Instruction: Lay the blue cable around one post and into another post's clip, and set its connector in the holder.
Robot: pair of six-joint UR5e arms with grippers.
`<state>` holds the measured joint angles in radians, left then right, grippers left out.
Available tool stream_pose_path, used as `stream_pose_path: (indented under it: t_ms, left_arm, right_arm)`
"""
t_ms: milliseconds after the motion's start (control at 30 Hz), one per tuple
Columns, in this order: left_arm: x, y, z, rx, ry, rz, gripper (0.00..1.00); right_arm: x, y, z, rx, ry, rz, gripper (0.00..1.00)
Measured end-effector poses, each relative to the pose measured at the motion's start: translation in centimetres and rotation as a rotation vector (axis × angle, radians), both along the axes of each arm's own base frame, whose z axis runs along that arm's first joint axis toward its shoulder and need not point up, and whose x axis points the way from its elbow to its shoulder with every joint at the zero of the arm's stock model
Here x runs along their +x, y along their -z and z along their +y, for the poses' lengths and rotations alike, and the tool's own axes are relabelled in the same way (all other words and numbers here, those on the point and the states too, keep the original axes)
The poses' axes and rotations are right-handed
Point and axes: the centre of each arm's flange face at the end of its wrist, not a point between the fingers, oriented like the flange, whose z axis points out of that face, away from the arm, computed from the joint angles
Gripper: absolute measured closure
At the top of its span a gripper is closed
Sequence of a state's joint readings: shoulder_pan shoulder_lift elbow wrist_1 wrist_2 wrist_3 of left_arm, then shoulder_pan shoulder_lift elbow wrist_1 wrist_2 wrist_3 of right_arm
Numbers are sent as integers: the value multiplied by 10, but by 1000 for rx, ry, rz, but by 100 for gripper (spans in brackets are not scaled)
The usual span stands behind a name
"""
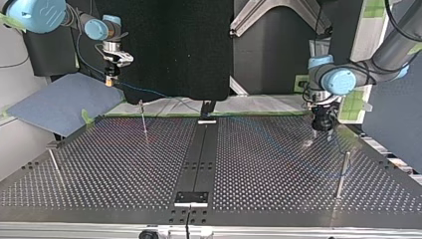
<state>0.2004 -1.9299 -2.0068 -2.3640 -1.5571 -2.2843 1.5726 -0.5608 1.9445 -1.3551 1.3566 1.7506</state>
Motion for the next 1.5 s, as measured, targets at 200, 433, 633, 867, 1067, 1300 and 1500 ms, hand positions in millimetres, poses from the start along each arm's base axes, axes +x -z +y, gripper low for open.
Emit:
stream_pose_path:
  t_ms: [200,433,633,867,1067,1300,1500]
  left_arm:
    - [-6,32,-2,-16,6,54,9]
    - [-12,40,1,-19,-23,89,9]
    - [-15,39,3,10,-51,104,9]
    - [-26,29,7,32,-71,81,7]
    - [-45,22,3,65,-68,88,7]
    - [-73,17,-2,71,-52,126,7]
    - [-93,13,-5,57,-44,150,7]
  right_arm:
    - [1,0,0,2,-2,0,100]
    - [1,0,0,1,-2,0,100]
    - [2,0,0,0,-4,-1,100]
    - [3,0,0,-1,-7,0,100]
    - [6,0,-1,0,-11,1,100]
    - [7,0,0,4,-14,2,100]
    - [8,0,1,5,-15,0,100]
